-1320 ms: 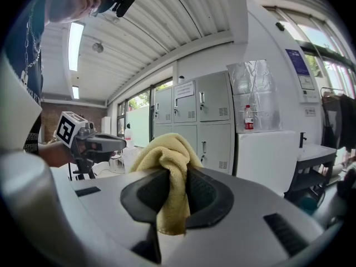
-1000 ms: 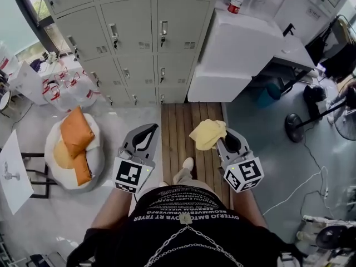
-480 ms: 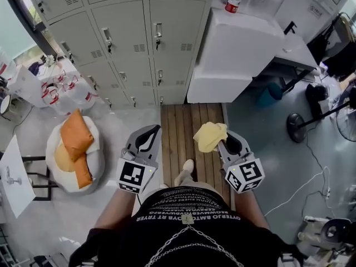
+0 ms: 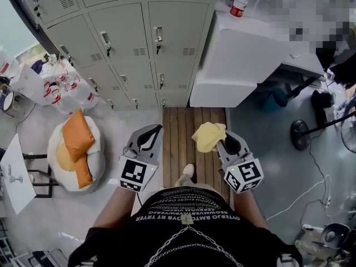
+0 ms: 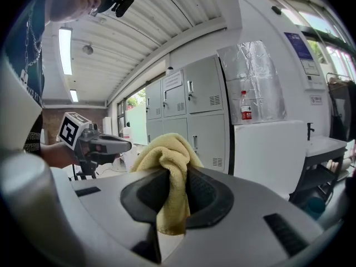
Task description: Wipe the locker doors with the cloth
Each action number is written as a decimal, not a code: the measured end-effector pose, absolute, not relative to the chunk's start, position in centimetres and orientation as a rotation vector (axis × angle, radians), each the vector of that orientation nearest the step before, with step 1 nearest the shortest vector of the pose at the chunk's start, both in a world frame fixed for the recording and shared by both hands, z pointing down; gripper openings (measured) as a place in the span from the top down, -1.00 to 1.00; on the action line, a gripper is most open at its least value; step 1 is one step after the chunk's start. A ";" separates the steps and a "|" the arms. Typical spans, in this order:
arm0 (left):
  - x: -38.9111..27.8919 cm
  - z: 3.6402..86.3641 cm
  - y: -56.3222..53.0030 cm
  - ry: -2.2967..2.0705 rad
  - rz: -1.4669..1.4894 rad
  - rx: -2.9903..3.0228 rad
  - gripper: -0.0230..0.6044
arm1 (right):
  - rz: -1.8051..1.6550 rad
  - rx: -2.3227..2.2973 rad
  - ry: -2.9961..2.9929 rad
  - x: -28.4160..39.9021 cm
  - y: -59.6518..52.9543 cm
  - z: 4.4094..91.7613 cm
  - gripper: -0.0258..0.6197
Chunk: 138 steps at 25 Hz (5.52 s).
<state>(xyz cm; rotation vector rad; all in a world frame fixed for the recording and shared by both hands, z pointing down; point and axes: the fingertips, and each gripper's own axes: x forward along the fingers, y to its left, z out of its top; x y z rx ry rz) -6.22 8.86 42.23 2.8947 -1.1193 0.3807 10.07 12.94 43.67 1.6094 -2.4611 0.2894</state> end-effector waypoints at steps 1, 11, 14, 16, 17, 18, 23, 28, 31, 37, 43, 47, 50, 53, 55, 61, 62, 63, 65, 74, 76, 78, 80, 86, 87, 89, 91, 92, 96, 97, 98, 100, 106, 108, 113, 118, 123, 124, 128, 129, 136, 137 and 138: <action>-5.8 42.2 8.4 -1.107 0.377 2.890 0.91 | 0.289 1.604 -2.467 10.3 12.4 43.6 0.72; -2.8 41.4 4.9 -1.127 0.368 2.855 0.91 | 0.262 1.572 -2.521 13.8 7.6 42.3 0.72; -1.9 41.1 3.6 -1.157 0.363 2.850 0.91 | 0.245 1.564 -2.540 14.8 6.3 41.9 0.72; -1.1 40.6 3.0 -1.175 0.354 2.855 0.91 | 0.235 1.554 -2.553 15.5 5.4 41.8 0.72; -0.8 40.5 2.8 -1.182 0.356 2.855 0.91 | 0.232 1.548 -2.559 15.8 5.0 41.7 0.72; -0.5 40.5 2.5 -1.188 0.359 2.855 0.91 | 0.229 1.542 -2.565 16.1 4.6 41.6 0.72; 0.6 40.4 1.4 -1.232 0.363 2.837 0.91 | 0.210 1.513 -2.591 17.4 3.1 41.2 0.72; 1.9 40.2 0.6 -1.280 0.344 2.827 0.91 | 0.191 1.505 -2.606 19.2 2.1 40.9 0.72; 2.7 39.9 0.3 -1.296 0.327 2.829 0.91 | 0.201 1.508 -2.602 20.0 2.0 41.1 0.72; 2.9 39.9 0.3 -1.317 0.323 2.812 0.91 | 0.223 1.511 -2.596 20.9 2.1 41.6 0.72; 2.1 39.9 1.3 -1.338 0.333 2.792 0.91 | 0.228 1.463 -2.618 19.8 2.4 41.5 0.72; 1.0 40.4 1.8 -1.353 0.357 2.766 0.91 | 0.251 1.455 -2.632 19.1 2.4 42.0 0.72; 0.4 40.9 1.7 -1.343 0.373 2.758 0.91 | 0.263 1.446 -2.635 18.4 2.1 42.4 0.72; 0.2 41.2 1.1 -1.332 0.375 2.756 0.91 | 0.267 1.452 -2.639 17.8 1.7 42.4 0.72; 0.4 41.2 0.5 -1.315 0.372 2.766 0.91 | 0.267 1.461 -2.632 17.8 1.3 42.5 0.72; 0.6 41.3 -2.2 -1.265 0.360 2.794 0.91 | 0.281 1.518 -2.586 18.2 -1.1 43.0 0.72; 0.4 41.5 -2.8 -1.261 0.355 2.790 0.91 | 0.279 1.519 -2.581 18.0 -1.5 43.0 0.72; 0.3 41.7 -3.4 -1.256 0.350 2.787 0.91 | 0.276 1.519 -2.576 17.9 -1.9 42.9 0.72; 0.3 41.9 -5.0 -1.243 0.336 2.787 0.91 | 0.271 1.525 -2.565 17.7 -2.9 42.8 0.72; 0.2 41.6 -11.2 -1.217 0.306 2.818 0.91 | 0.260 1.557 -2.530 17.4 -8.4 42.5 0.72; 0.0 41.6 -12.5 -1.221 0.305 2.819 0.91 | 0.256 1.563 -2.524 17.3 -9.5 42.4 0.72; 0.0 41.7 -13.8 -1.214 0.301 2.823 0.91 | 0.257 1.571 -2.516 17.2 -10.6 42.5 0.72; 0.0 41.7 -14.8 -1.210 0.294 2.824 0.91 | 0.259 1.568 -2.512 17.1 -11.6 42.6 0.72; 0.6 41.9 -17.3 -1.188 0.291 2.824 0.91 | 0.265 1.561 -2.508 17.1 -14.1 42.7 0.72; 0.7 41.9 -17.7 -1.180 0.290 2.826 0.91 | 0.268 1.565 -2.505 17.2 -14.5 42.8 0.72; 0.8 41.8 -18.5 -1.169 0.290 2.831 0.91 | 0.274 1.571 -2.502 17.2 -15.2 42.9 0.72; 1.0 41.8 -19.3 -1.163 0.287 2.837 0.91 | 0.280 1.576 -2.500 17.3 -15.8 43.0 0.72; 1.0 41.8 -19.7 -1.159 0.288 2.838 0.91 | 0.282 1.579 -2.499 17.3 -16.1 43.0 0.72; 1.5 41.9 -21.4 -1.118 0.293 2.846 0.91 | 0.276 1.592 -2.488 17.5 -17.5 42.7 0.72; 1.5 41.8 -21.7 -1.104 0.291 2.850 0.91 | 0.274 1.598 -2.482 17.5 -17.8 42.6 0.72; 1.5 41.7 -22.0 -1.093 0.288 2.852 0.91 | 0.272 1.605 -2.477 17.5 -18.2 42.5 0.72; 1.3 41.5 -22.9 -1.085 0.284 2.859 0.91 | 0.268 1.619 -2.474 17.3 -19.0 42.2 0.72; 0.2 40.8 -25.7 -1.083 0.277 2.885 0.91 | 0.233 1.611 -2.475 15.9 -21.8 41.3 0.72; -0.3 40.7 -26.7 -1.085 0.274 2.886 0.91 | 0.220 1.603 -2.481 15.2 -22.8 40.9 0.72; -1.8 40.0 -29.1 -1.092 0.240 2.894 0.91 | 0.185 1.609 -2.491 13.9 -25.3 39.7 0.72; -2.6 40.1 -30.8 -1.071 0.239 2.906 0.91 | 0.165 1.628 -2.510 12.7 -27.4 38.7 0.72; -4.3 39.9 -32.1 -1.108 0.218 2.892 0.91 | 0.146 1.607 -2.507 11.4 -29.0 38.4 0.72; -4.8 40.0 -32.3 -1.114 0.220 2.885 0.91 | 0.143 1.601 -2.506 11.1 -29.3 38.4 0.72; -6.4 40.6 -32.5 -1.137 0.233 2.862 0.91 | 0.111 1.561 -2.528 9.4 -30.4 37.6 0.72; -6.6 40.6 -32.5 -1.142 0.223 2.859 0.91 | 0.097 1.546 -2.536 8.9 -30.5 37.3 0.72; -6.7 40.1 -31.6 -1.133 0.194 2.870 0.91 | 0.022 1.452 -2.573 6.2 -30.8 35.5 0.72; -6.9 40.2 -31.4 -1.139 0.202 2.865 0.91 | 0.014 1.441 -2.579 6.0 -31.0 35.3 0.72; -7.2 40.5 -31.4 -1.149 0.207 2.858 0.91 | 0.004 1.431 -2.584 5.9 -31.2 35.0 0.72</action>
